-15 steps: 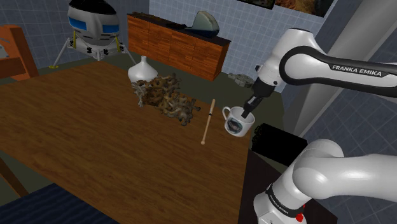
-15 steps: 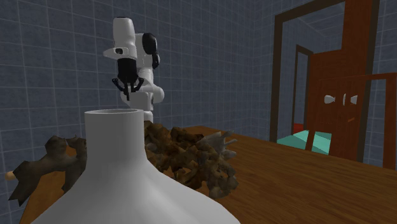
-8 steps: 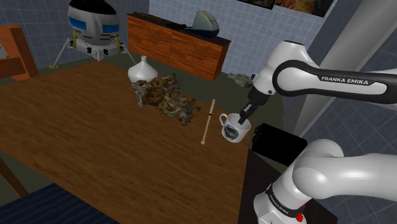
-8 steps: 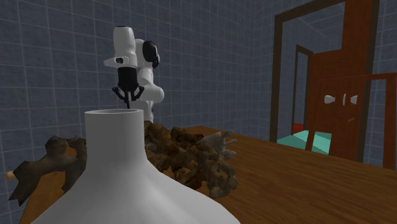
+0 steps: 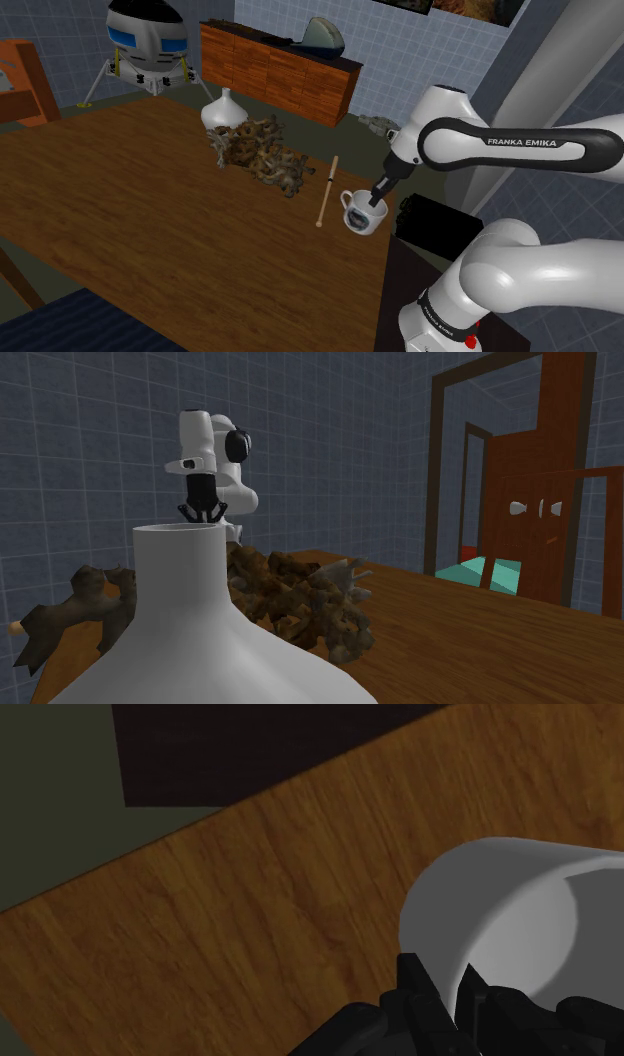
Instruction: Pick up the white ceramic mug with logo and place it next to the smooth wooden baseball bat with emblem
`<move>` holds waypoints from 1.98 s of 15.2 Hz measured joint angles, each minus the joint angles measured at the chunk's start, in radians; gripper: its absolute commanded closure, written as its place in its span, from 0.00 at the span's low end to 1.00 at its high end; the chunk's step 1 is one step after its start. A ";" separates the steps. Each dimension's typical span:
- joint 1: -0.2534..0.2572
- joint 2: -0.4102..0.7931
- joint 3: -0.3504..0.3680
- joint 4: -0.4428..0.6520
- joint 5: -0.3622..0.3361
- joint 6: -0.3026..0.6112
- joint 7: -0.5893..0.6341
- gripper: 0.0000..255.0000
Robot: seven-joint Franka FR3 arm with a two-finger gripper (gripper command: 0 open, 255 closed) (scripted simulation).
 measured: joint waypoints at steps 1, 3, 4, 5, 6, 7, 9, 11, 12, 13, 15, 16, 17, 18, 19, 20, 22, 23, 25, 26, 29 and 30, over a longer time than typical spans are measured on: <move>0.000 0.009 -0.002 -0.011 -0.001 0.020 -0.001 1.00; -0.002 0.024 -0.006 -0.030 -0.003 0.054 -0.006 1.00; -0.002 0.030 -0.007 -0.039 -0.004 0.068 -0.007 1.00; -0.002 0.038 -0.008 -0.048 -0.004 0.086 -0.007 1.00; -0.003 0.047 -0.010 -0.060 -0.005 0.107 -0.009 1.00; -0.002 0.062 -0.012 -0.065 -0.005 0.127 -0.010 1.00; -0.001 0.065 -0.012 -0.073 -0.005 0.138 -0.010 1.00; -0.001 0.066 -0.011 -0.075 -0.005 0.141 -0.009 1.00; -0.001 0.066 -0.011 -0.076 -0.005 0.142 -0.009 1.00; -0.001 0.066 -0.011 -0.076 -0.005 0.142 -0.009 1.00; -0.001 0.066 -0.011 -0.076 -0.005 0.142 -0.009 0.00; -0.001 0.066 -0.011 -0.076 -0.005 0.142 -0.009 0.00; -0.001 0.066 -0.011 -0.076 -0.005 0.142 -0.009 0.00; -0.001 0.066 -0.011 -0.076 -0.005 0.142 -0.009 0.00; -0.001 0.066 -0.011 -0.076 -0.005 0.142 -0.009 0.00; -0.001 0.066 -0.011 -0.076 -0.005 0.142 -0.009 0.00; -0.004 0.032 -0.009 -0.052 -0.005 0.087 -0.008 0.00; -0.006 0.023 -0.010 -0.026 -0.007 0.051 -0.011 0.00; -0.008 -0.019 -0.005 0.000 -0.005 -0.016 -0.008 0.00; -0.007 -0.022 -0.004 0.005 -0.005 -0.025 -0.006 0.00; -0.008 -0.026 -0.004 0.010 -0.005 -0.035 -0.007 0.00; -0.008 -0.026 -0.004 0.010 -0.005 -0.036 -0.007 0.00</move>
